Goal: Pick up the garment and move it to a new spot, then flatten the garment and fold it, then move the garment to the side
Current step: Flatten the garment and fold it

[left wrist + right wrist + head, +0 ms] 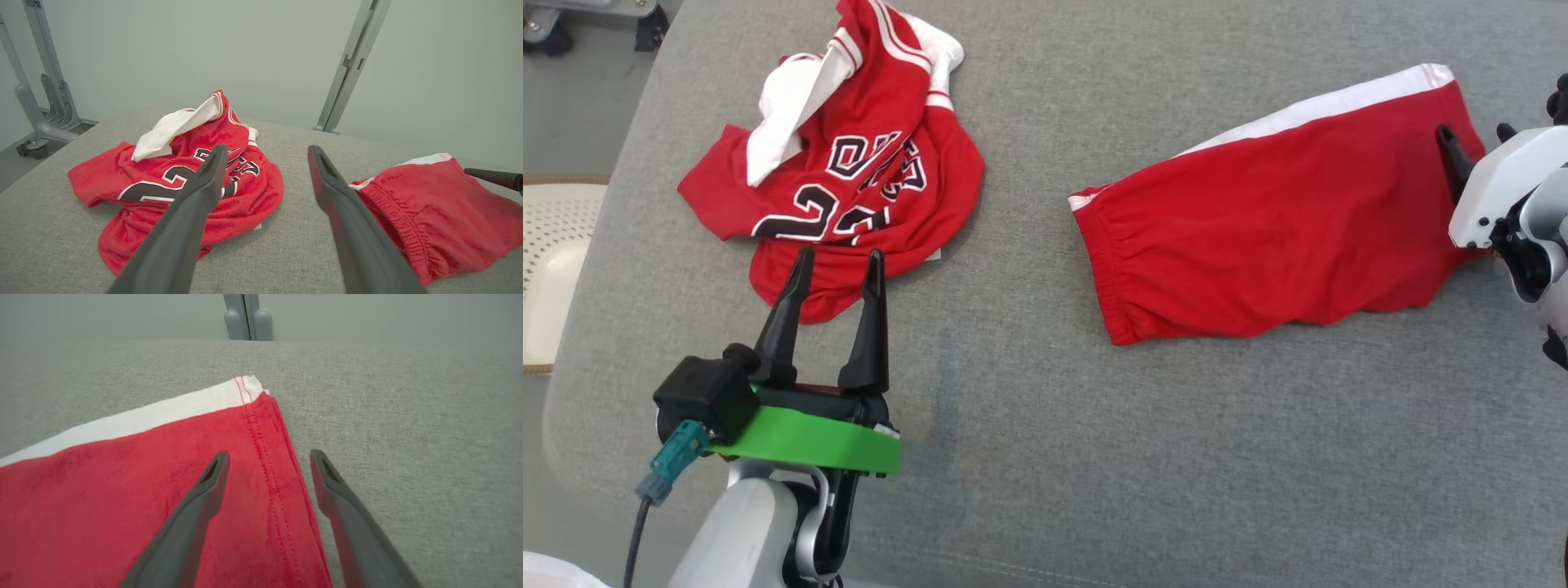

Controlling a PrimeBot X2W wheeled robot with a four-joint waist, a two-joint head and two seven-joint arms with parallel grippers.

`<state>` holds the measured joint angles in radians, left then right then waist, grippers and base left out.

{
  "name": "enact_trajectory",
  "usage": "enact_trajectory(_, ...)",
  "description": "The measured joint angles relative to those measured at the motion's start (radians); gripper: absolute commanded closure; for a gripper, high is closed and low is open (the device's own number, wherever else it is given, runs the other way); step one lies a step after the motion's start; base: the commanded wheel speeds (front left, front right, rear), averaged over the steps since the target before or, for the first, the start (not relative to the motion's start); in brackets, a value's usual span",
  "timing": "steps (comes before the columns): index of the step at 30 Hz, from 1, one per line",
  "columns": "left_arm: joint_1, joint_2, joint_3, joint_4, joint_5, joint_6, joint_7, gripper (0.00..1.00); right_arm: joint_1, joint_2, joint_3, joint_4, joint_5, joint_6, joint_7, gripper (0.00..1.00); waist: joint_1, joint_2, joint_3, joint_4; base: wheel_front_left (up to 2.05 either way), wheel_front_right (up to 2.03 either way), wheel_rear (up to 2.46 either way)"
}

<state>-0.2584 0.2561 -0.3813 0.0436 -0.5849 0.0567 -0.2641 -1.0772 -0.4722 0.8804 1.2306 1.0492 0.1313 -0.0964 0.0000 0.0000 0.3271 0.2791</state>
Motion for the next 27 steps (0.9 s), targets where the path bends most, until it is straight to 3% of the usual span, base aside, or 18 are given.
enact_trajectory(11,0.045,-0.126,0.111,0.069,0.117,-0.112,0.000,0.00,-0.060,-0.030,-0.021,0.046,0.050,0.000,0.376,0.00,0.0000,0.0000,0.041,0.060,0.00,0.00,0.00)
enact_trajectory(12,0.045,-0.132,0.118,0.074,0.124,-0.119,0.000,0.00,-0.061,-0.032,-0.022,0.046,0.055,0.000,0.406,0.45,0.0000,0.0000,0.041,0.059,0.00,0.00,0.00)
enact_trajectory(13,0.045,-0.139,0.124,0.078,0.133,-0.124,0.000,0.00,-0.062,-0.034,-0.023,0.044,0.060,0.001,0.435,0.59,-0.0001,0.0000,0.040,0.058,0.00,0.00,0.00)
enact_trajectory(14,0.045,-0.146,0.129,0.084,0.141,-0.130,0.000,0.00,-0.065,-0.034,-0.023,0.044,0.062,0.001,0.460,0.83,0.0000,0.0000,0.039,0.057,0.00,0.00,0.00)
enact_trajectory(15,0.045,-0.153,0.133,0.089,0.148,-0.136,0.000,0.00,-0.067,-0.032,-0.022,0.044,0.063,0.001,0.471,1.00,0.0000,0.0000,0.038,0.055,0.00,0.00,0.00)
enact_trajectory(27,0.058,-0.182,0.187,0.124,0.204,-0.170,0.000,0.00,-0.022,0.006,-0.050,0.033,0.083,0.000,0.263,1.00,0.0000,0.0000,-0.007,0.019,0.00,0.00,0.00)
